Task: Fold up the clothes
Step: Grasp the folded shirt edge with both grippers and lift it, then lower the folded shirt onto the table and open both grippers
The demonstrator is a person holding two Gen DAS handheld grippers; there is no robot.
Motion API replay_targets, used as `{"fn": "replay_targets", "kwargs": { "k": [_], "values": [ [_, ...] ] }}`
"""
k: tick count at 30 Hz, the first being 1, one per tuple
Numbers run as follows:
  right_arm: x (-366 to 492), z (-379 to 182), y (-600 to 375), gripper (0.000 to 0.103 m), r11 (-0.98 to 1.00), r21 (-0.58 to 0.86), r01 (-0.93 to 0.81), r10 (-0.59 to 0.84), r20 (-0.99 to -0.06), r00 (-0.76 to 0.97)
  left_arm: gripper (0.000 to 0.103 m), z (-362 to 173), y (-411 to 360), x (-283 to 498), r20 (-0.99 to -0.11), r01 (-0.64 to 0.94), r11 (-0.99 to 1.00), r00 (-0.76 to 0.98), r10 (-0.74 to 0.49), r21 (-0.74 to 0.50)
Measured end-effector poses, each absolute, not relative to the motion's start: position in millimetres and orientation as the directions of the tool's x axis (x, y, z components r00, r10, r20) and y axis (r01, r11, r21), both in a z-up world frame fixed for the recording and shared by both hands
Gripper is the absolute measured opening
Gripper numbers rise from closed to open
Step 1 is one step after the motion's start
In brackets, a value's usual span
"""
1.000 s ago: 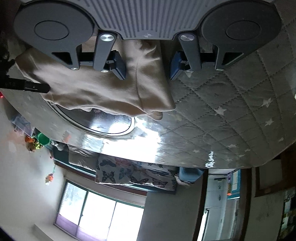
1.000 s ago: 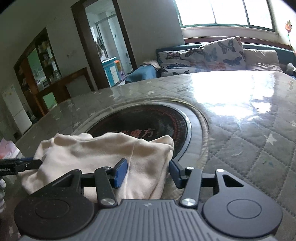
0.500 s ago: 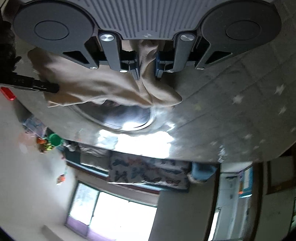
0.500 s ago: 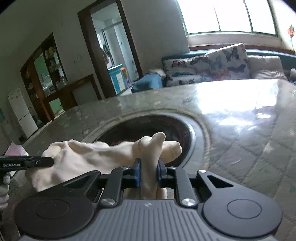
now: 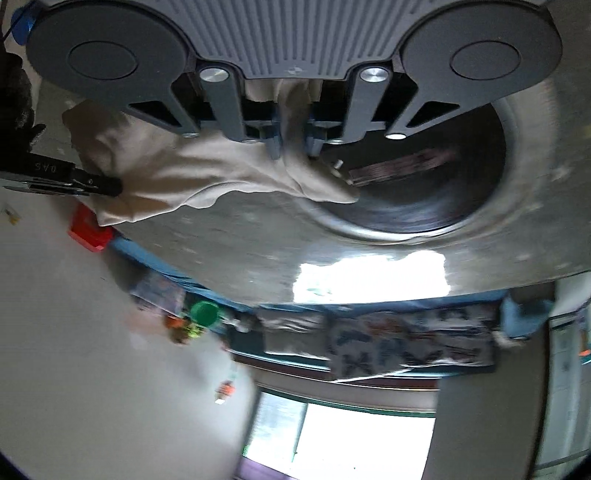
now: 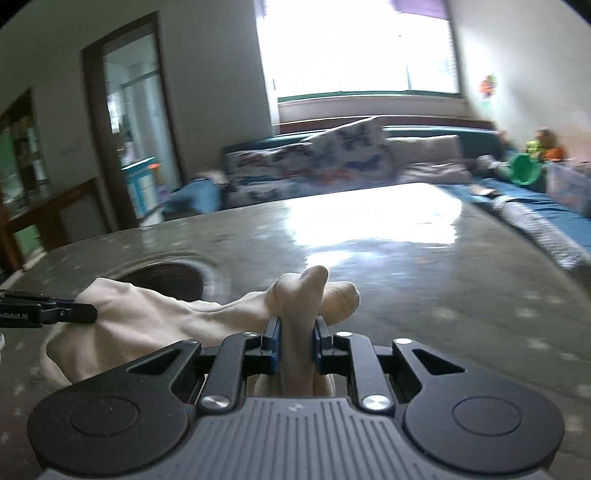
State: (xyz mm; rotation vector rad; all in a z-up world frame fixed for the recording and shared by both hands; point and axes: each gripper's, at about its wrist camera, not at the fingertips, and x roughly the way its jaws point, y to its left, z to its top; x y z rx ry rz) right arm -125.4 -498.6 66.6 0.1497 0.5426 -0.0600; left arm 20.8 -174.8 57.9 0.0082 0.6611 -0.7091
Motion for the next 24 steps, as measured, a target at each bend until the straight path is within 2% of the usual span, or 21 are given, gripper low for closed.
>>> {"fn": "replay_targets", "kwargs": {
  "k": [8,13,16,17,19,21,23,24],
  "values": [
    [-175.6,59.7,-541.6,0.016,0.953,0.018,0.303,-0.244,-0.546,0.802,0.008,63.2,-246.1,12.9,-0.556,0.703,0.688,0.506,-0.660,-0.177],
    [-196.3,47.0,-565.8,0.016,0.921,0.014,0.390,-0.312,-0.573,0.758,0.009,55.5,-240.6,10.8,-0.572,0.711,0.686,0.501,-0.649,-0.156],
    [-199.8,43.2,-566.1,0.024,0.920,0.007,0.391,-0.313,-0.588,0.746,0.009,52.4,-231.6,12.8,-0.587,0.695,0.705,0.515,-0.625,-0.141],
    [-200.1,42.8,-564.6,0.031,0.920,-0.002,0.391,-0.318,-0.588,0.744,0.010,51.4,-227.3,12.7,-0.591,0.689,0.712,0.520,-0.616,-0.137],
    [-200.5,45.3,-559.4,0.039,0.919,-0.027,0.394,-0.338,-0.570,0.749,0.014,50.6,-224.3,11.6,-0.601,0.676,0.727,0.532,-0.596,-0.123],
    [-201.3,49.5,-552.5,0.042,0.920,-0.043,0.390,-0.347,-0.551,0.759,0.015,48.2,-224.0,9.8,-0.611,0.672,0.732,0.533,-0.586,-0.116],
    [-197.4,51.2,-548.0,0.051,0.922,-0.059,0.382,-0.352,-0.533,0.769,0.016,45.8,-228.8,6.9,-0.622,0.677,0.728,0.525,-0.581,-0.108],
    [-196.1,52.9,-543.1,0.052,0.926,-0.070,0.371,-0.350,-0.526,0.775,0.020,44.5,-233.0,5.8,-0.627,0.682,0.724,0.521,-0.579,-0.102]
  ]
}}
